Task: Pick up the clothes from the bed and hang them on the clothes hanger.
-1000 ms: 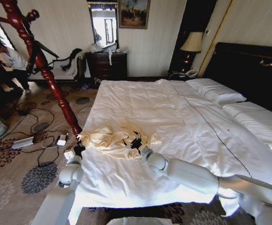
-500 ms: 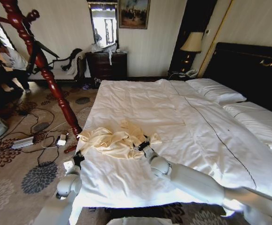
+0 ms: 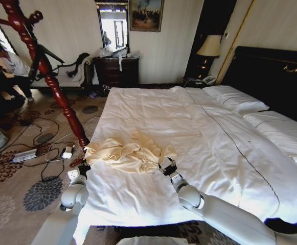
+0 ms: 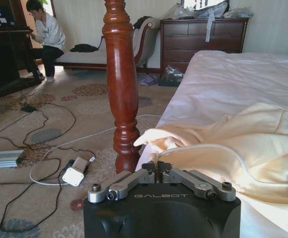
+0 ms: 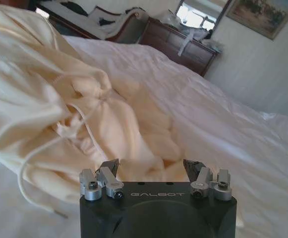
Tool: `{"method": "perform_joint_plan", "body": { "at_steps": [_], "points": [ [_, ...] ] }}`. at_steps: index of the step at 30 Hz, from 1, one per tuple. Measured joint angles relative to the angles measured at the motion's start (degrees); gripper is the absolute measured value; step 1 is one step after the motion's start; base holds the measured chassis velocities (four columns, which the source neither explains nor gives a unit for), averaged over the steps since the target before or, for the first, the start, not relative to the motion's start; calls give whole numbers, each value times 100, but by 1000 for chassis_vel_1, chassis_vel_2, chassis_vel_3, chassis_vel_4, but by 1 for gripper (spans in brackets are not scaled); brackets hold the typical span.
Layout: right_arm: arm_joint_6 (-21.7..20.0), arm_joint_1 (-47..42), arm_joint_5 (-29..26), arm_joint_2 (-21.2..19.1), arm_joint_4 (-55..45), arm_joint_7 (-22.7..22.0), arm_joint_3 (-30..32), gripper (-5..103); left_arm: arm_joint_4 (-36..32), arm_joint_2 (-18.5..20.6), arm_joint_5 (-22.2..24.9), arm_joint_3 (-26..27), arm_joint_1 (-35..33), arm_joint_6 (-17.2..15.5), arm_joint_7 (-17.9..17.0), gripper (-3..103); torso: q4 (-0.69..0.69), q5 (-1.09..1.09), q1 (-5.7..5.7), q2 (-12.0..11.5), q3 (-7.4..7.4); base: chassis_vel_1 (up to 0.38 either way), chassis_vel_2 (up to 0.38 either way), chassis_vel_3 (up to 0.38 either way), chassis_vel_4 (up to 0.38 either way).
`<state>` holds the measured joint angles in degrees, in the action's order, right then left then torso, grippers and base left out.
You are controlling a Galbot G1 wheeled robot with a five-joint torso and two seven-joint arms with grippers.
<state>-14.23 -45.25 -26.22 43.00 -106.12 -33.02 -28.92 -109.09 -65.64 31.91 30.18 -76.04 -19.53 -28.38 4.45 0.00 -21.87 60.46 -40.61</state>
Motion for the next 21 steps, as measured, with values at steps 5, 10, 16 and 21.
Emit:
{"method": "perform_joint_plan", "body": {
  "at_steps": [5,10,16,21],
  "points": [
    [168,342,286,133,129,158,-301,74,-44,16,0,52,-47,-8,-3,1,1,-1,0,0,0,0,0,0,0],
    [189,657,205,428,310,218,-678,74,-52,17,-10,71,-76,-16,-10,1,0,-1,0,0,0,0,0,0,0],
    [175,784,148,571,363,214,-779,74,-52,13,-17,69,-76,-19,-12,1,1,-1,0,0,0,0,0,0,0],
    [158,948,95,668,452,218,-871,66,-27,9,-22,58,-52,-19,-13,1,1,-1,0,-1,0,0,0,0,0]
  ]
}}
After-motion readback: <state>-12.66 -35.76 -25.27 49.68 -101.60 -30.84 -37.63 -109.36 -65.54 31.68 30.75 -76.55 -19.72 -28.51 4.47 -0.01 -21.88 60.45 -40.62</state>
